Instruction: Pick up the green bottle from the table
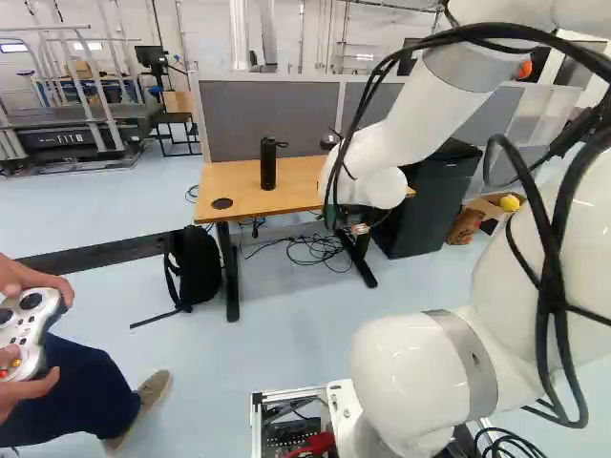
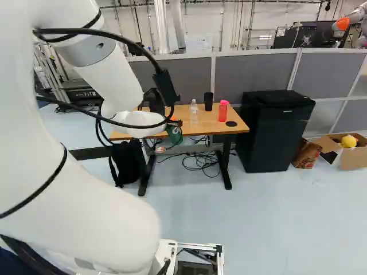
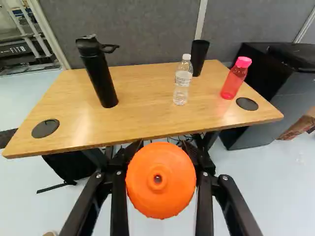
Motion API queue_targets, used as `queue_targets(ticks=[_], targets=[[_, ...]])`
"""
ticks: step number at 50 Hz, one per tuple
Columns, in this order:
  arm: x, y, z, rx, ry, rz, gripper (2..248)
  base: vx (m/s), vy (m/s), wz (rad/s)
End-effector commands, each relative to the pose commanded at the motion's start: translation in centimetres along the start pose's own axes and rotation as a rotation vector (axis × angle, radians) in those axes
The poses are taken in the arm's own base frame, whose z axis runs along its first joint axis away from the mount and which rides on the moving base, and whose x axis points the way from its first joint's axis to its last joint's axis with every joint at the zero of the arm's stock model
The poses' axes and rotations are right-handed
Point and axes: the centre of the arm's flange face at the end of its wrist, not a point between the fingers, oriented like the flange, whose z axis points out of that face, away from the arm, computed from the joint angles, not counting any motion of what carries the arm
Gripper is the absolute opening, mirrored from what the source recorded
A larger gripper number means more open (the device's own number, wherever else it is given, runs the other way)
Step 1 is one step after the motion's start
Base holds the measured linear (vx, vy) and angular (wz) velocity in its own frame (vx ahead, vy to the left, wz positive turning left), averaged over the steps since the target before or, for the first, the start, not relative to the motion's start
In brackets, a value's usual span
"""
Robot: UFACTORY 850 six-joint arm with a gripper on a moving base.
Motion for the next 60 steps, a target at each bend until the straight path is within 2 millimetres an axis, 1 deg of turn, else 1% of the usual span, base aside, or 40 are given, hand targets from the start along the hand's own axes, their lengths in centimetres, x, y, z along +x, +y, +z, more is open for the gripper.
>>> queue_targets(ticks=[15,30,45,60], targets=[[-3.2,0.1,-1.9,0.006,0.042,-0.012,122,0.0,0.0,0.0],[-5.7,0.2,-3.5,0.011,0.074,-0.021,122,0.0,0.0,0.0],[-7.3,0.3,-4.6,0.016,0.096,-0.026,122,0.0,0.0,0.0],[-8.2,0.3,-5.3,0.019,0.107,-0.029,122,0.0,0.0,0.0]])
